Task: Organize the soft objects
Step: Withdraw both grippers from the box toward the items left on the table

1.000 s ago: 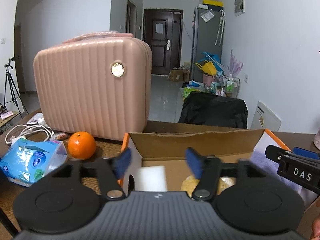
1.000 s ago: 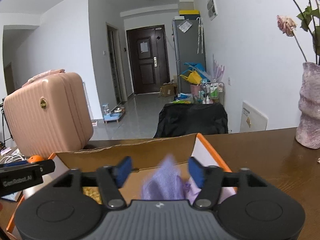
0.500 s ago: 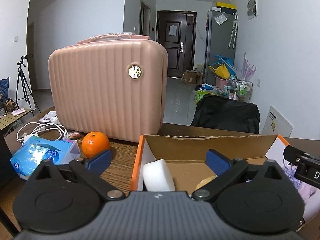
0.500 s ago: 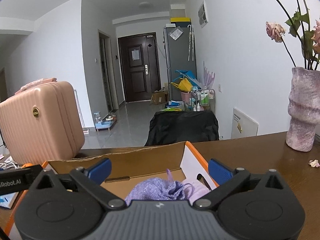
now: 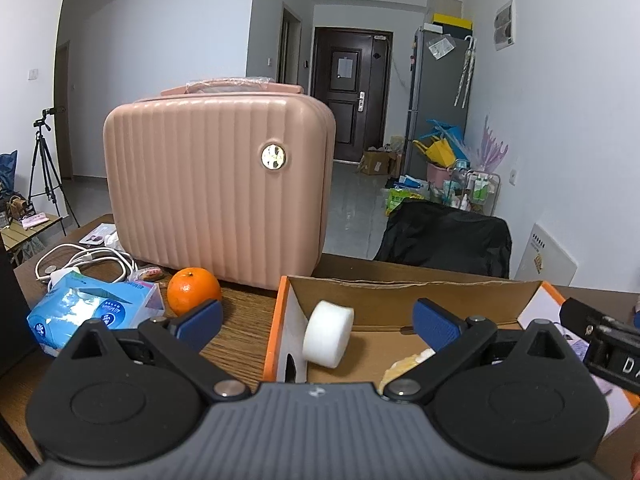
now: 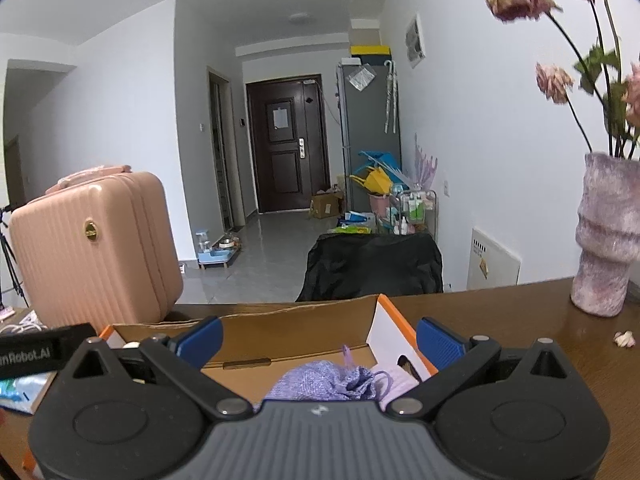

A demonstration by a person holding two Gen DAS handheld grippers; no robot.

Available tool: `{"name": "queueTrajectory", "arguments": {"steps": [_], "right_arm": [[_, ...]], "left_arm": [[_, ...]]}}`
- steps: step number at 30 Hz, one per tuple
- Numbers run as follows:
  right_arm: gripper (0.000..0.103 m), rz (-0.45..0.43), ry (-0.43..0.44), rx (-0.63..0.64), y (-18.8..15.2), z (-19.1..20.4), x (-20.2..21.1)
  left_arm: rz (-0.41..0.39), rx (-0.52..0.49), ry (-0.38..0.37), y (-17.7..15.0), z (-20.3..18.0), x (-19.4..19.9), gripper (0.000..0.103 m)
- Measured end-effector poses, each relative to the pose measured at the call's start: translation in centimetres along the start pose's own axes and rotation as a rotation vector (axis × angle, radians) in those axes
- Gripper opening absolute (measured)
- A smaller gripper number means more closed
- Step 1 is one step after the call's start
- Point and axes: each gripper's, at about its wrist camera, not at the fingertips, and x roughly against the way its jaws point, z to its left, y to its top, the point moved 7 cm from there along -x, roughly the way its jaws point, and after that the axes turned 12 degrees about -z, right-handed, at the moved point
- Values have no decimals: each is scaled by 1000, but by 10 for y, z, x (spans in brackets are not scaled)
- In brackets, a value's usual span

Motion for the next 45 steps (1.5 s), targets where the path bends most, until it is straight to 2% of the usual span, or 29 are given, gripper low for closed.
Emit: {"name": "queueTrajectory", "arguments": {"steps": [12,30,45], "right_arm": [[103,-54,33,68,9,1,41],[103,-91,84,100,-11,-2,103],[103,-80,92,137,-36,-1,154]], "left_arm": [[-34,-2,-22,5,14,28,103],[-17,-59,-32,-20,36,75,103],[-18,-83,-80,-42,44,126,103]]}}
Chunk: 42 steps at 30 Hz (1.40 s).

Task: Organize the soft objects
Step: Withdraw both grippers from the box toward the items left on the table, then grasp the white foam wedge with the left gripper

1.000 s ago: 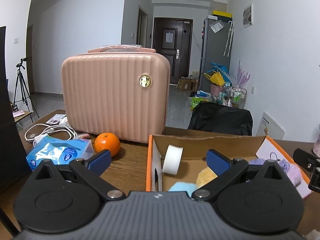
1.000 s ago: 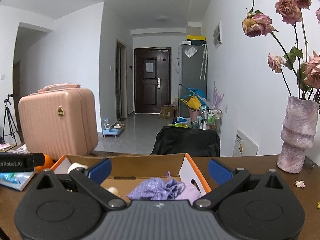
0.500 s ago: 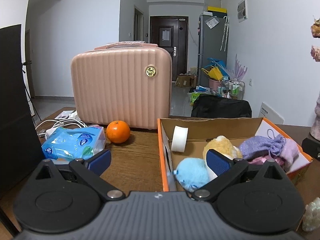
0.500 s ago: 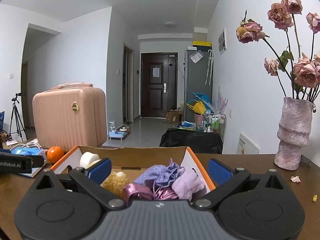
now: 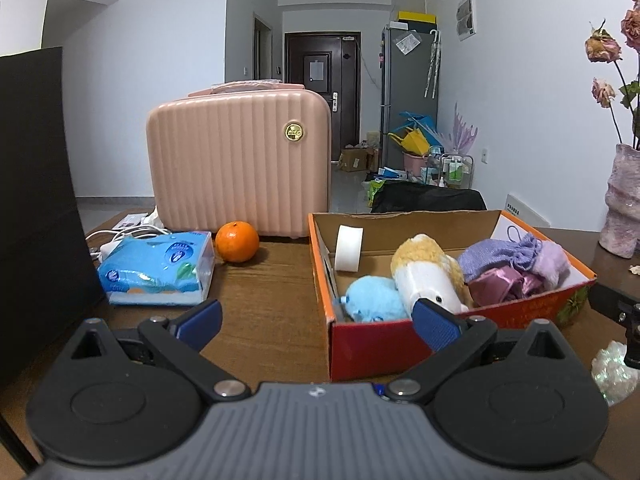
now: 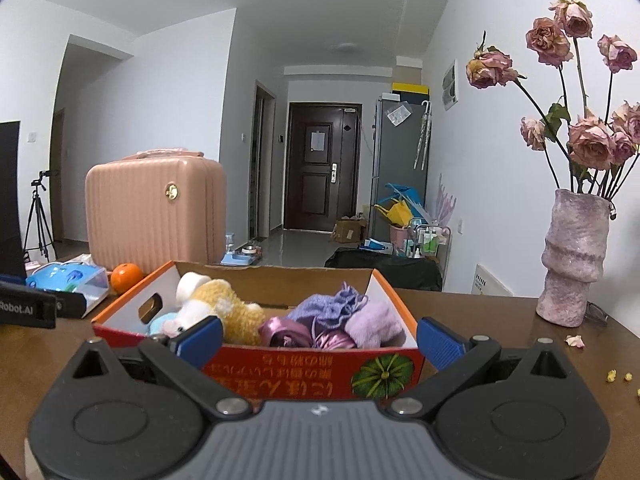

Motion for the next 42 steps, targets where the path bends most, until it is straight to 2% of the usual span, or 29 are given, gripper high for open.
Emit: {"name": "queueTrajectory", "arguments": {"steps": [13,22,35,42], "right_arm": [[103,26,12,7,-16,5,39],[103,54,6,-11,-27,4,61],[103,70,0,-15,-33,5,71],[103,83,-6,-29,-35,1,69]], "left_arm": [[13,-11,-35,-24,2,47,103],[39,-2,-50,-38,1,65,103],[81,-3,-61,-51,0,69,103],[158,-23,-70,-67,-4,64,103]]}}
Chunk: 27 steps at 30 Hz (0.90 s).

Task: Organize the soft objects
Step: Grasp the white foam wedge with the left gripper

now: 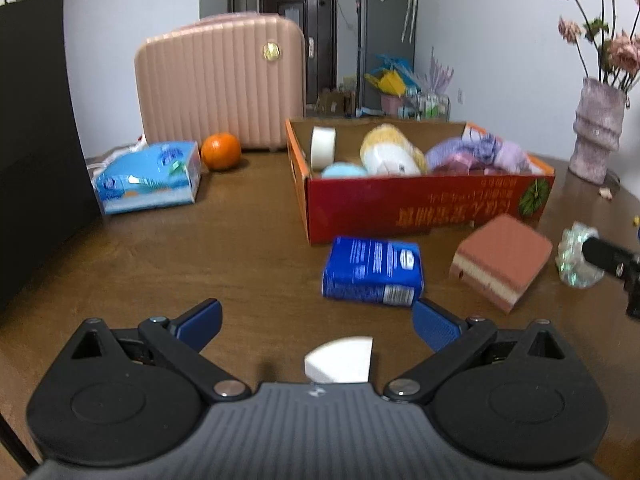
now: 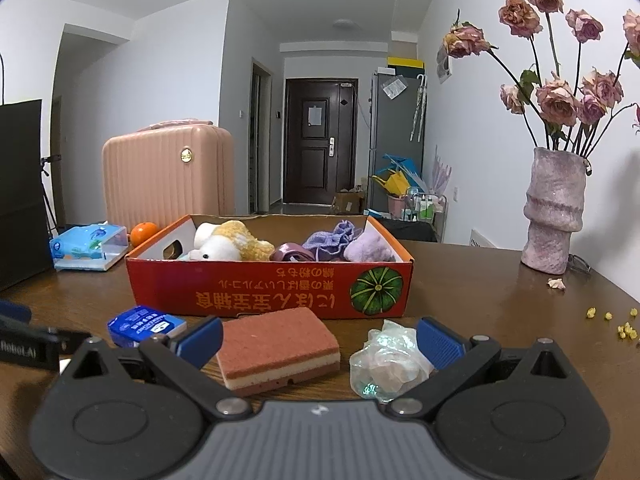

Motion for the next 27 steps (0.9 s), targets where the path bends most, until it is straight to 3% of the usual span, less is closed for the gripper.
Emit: {"name": "queueTrajectory", "arguments": {"steps": [7,10,13,16,18,20,27], "right_arm": [[103,12,10,-9,-2,-1,-1],[103,15,14,-9,-2,0,-1],[103,19,16,-7,-3,1,-2],[103,22,15,-8,-4,1,-2],[103,26,14,-7,-5,1,-3],[103,31,13,-6,-6,1,-4],[103,45,11,-1,-9,2,-7]], "left_arm": [[135,-23,17,-29,1,-11,103],[140,-35,23,-31,1,-13,101],[144,-46,15,-32,-1,-14,87],[155,-54,-9,-34,-5,-16,66],[167,-59,-35,-36,-9,-16,45],[160,-68,-69,-35,-14,-14,36],[144,-74,-100,-34,-19,-11,34]]}}
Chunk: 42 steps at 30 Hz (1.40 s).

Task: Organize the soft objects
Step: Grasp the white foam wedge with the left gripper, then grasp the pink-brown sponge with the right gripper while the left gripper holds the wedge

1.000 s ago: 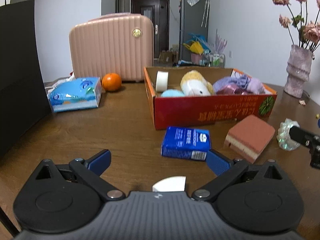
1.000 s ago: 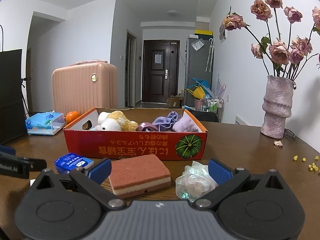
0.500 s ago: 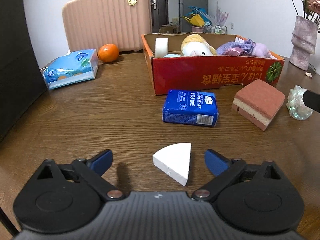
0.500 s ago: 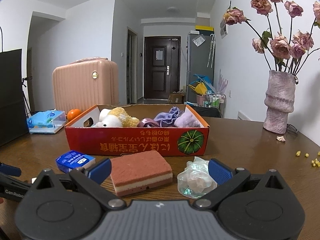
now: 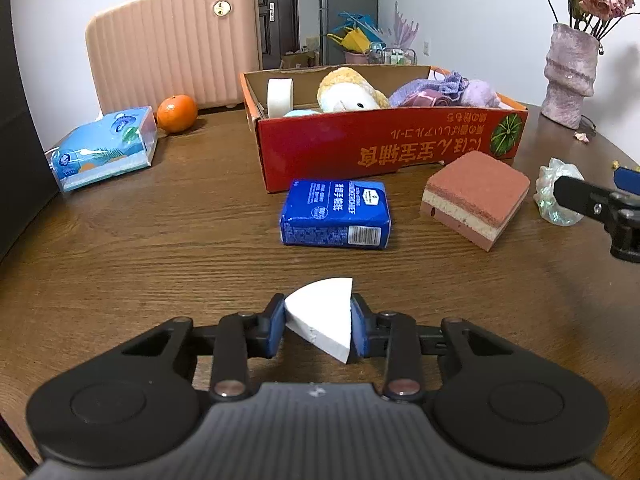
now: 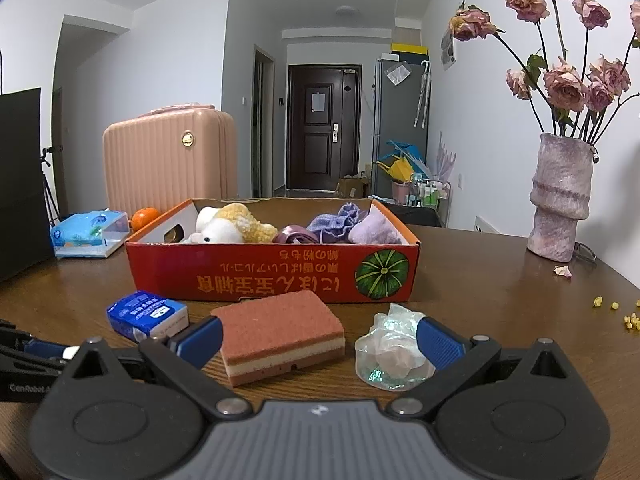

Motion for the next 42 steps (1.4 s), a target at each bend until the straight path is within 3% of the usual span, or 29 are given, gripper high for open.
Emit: {"name": "queueTrajectory", "arguments": {"steps": [23,29,42], "right_arm": [[103,41,76,63,-7,31,-22],[103,87,92,81,-11,36,-43],[103,163,66,23,-14,34,-79]], "left_arm": [[-131,92,75,24,37,16,34],[-130,127,106,26,51,14,34],[-134,137,99,25,53,15,34]]}}
